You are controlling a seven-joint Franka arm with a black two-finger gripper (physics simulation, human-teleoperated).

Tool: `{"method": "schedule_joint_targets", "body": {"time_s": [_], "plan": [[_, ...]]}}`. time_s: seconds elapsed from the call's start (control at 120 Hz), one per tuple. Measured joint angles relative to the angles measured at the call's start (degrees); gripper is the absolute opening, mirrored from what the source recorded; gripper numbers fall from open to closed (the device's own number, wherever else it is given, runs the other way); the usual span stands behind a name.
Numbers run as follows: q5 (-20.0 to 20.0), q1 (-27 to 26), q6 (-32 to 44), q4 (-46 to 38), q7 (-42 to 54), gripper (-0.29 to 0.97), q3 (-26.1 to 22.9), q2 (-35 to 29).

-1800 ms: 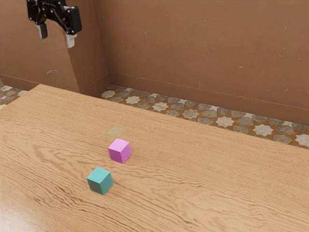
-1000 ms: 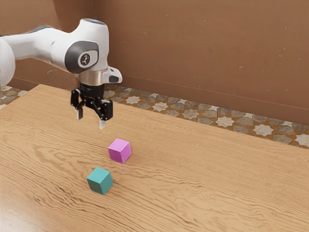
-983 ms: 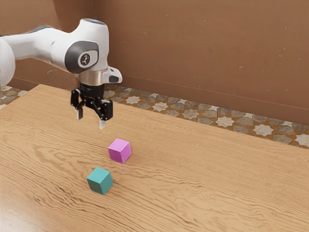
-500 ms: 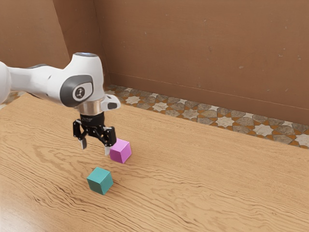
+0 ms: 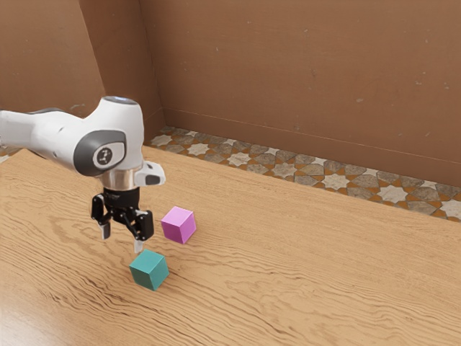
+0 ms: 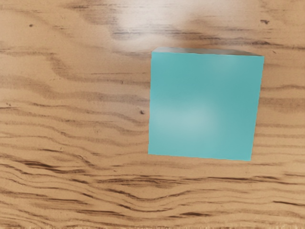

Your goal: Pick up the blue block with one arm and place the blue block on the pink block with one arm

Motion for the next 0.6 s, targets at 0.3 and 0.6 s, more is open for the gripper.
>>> {"method": "schedule_joint_targets", "body": {"time_s": [0.3, 0.6], "plan": [[-2.0, 0.0, 4.2, 0.2, 0.7, 0.68, 0.1, 8.0], [-6.5, -2.4, 7.7, 2.8, 1.0, 0.68, 0.2, 14.5]]}}
